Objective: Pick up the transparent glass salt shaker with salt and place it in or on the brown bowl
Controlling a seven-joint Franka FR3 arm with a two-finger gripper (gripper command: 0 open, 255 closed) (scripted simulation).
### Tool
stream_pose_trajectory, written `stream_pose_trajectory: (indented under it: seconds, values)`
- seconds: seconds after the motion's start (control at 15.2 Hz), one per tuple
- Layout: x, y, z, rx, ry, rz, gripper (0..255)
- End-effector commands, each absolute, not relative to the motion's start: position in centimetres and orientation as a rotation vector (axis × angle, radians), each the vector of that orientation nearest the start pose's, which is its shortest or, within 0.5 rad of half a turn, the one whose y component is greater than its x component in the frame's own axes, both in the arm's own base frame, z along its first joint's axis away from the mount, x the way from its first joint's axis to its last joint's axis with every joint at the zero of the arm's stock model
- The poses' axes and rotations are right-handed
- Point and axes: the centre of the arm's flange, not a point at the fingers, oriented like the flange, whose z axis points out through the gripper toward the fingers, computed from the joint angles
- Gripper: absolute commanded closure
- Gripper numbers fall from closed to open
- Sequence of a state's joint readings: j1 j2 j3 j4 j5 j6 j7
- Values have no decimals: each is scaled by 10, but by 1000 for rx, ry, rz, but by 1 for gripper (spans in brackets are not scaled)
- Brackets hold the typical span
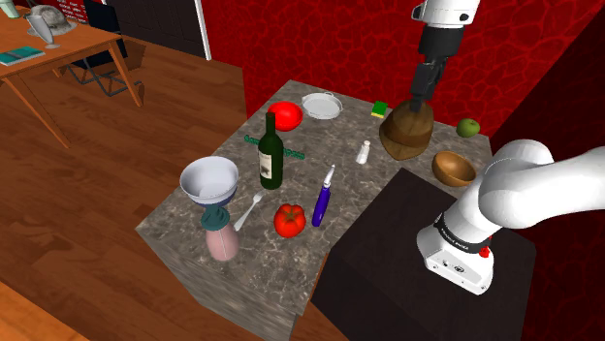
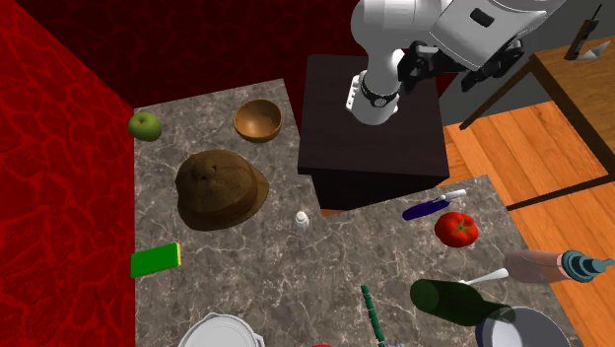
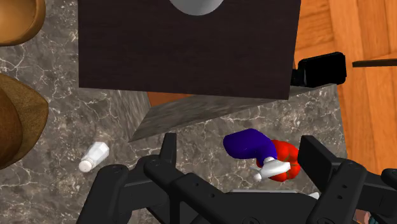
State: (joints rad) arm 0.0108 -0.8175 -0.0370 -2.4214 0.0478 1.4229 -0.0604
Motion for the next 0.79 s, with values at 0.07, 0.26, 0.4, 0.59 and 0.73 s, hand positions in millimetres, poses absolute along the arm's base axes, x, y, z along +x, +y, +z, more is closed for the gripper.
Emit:
stream_pose_trajectory:
  seconds: [0.07,0.26,0.4,0.59,0.73]
  values:
    - [285,-11,548,-3048,-76,272,0]
    - [300,-32,518,-3050,-72,270,0]
    - [310,-45,498,-3052,-69,269,0]
    - [325,-66,468,-3054,-64,267,0]
    - [335,-80,448,-3056,-61,266,0]
